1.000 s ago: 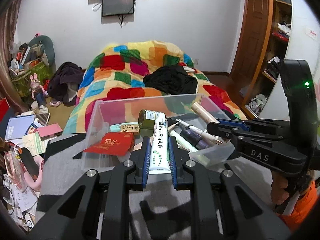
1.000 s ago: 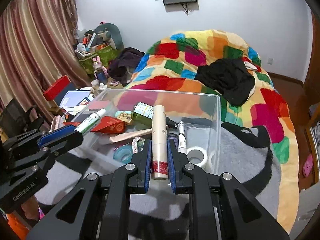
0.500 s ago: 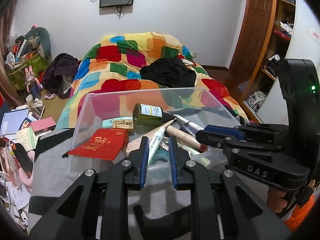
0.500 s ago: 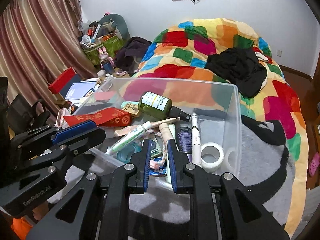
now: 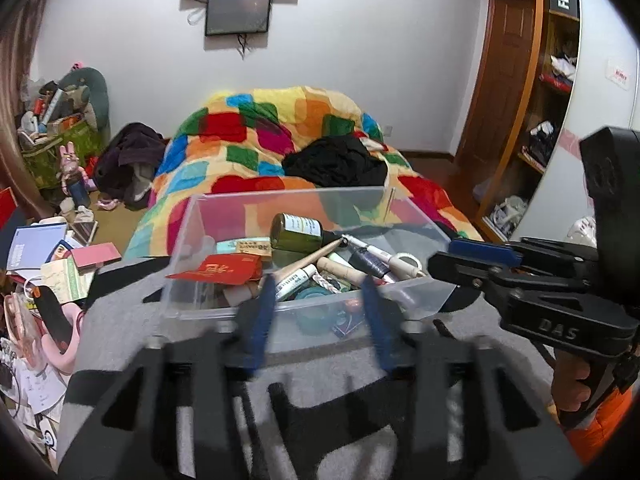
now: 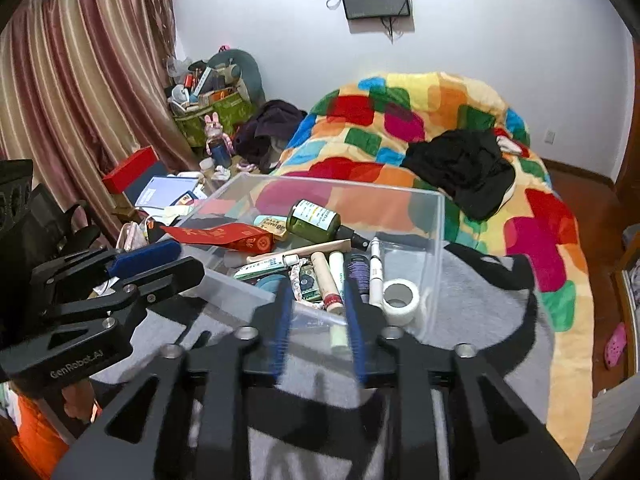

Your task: Organize objects

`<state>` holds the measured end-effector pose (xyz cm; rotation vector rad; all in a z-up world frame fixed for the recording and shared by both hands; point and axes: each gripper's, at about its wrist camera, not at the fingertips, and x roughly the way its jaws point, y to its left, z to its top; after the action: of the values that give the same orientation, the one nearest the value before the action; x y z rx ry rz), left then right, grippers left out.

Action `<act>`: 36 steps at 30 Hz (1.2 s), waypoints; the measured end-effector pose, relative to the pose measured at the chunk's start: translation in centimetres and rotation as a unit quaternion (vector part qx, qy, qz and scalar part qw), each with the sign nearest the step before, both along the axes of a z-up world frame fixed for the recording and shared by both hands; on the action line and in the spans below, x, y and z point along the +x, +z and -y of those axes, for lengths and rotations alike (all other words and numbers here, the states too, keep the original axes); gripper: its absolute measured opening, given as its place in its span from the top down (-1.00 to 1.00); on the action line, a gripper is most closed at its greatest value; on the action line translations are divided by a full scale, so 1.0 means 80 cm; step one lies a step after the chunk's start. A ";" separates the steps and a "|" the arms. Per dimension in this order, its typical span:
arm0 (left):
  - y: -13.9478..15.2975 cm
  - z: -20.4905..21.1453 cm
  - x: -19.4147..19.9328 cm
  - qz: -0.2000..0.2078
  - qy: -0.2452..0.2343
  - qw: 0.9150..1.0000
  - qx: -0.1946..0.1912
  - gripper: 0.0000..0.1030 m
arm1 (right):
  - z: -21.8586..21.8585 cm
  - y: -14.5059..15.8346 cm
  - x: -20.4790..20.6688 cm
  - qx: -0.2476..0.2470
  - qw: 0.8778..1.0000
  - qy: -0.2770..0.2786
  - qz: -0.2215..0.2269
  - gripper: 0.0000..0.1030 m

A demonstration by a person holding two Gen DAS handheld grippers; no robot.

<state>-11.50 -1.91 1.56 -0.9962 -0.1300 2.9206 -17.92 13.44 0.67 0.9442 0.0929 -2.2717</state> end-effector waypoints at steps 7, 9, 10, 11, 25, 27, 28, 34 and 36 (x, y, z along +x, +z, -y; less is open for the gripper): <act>0.006 -0.006 0.027 -0.028 0.003 0.999 -0.020 -0.51 | -0.017 0.015 0.032 -0.001 0.999 -0.020 -0.048 -0.51; 0.007 -0.007 0.034 -0.037 0.005 0.999 -0.024 -0.66 | -0.020 0.017 0.041 0.001 0.998 -0.020 -0.063 -0.63; 0.008 -0.007 0.038 -0.041 0.008 0.999 -0.025 -0.77 | -0.021 0.018 0.043 0.002 0.997 -0.022 -0.069 -0.63; 0.009 -0.007 0.041 -0.044 0.009 0.999 -0.024 -0.81 | -0.022 0.018 0.046 0.004 0.997 -0.022 -0.072 -0.65; -0.008 -0.004 0.058 -0.030 0.022 0.999 -0.008 -0.92 | -0.034 0.002 0.065 -0.021 0.998 -0.032 -0.046 -0.67; -0.011 -0.003 0.057 -0.027 0.023 0.999 -0.006 -0.92 | -0.033 0.000 0.066 -0.016 0.998 -0.035 -0.047 -0.67; -0.012 -0.003 0.057 -0.025 0.023 0.999 -0.004 -0.92 | -0.032 -0.001 0.067 -0.014 0.998 -0.036 -0.047 -0.67; -0.017 -0.001 0.056 -0.020 0.024 1.000 -0.003 -0.92 | -0.029 -0.008 0.068 -0.009 0.998 -0.034 -0.043 -0.67; -0.017 -0.001 0.056 -0.020 0.024 1.000 -0.002 -0.92 | -0.029 -0.008 0.068 -0.010 0.999 -0.034 -0.042 -0.67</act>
<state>-6.99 -1.81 0.20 -0.9473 -0.1486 2.9830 -12.51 15.72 0.05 0.8545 0.0763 -2.3699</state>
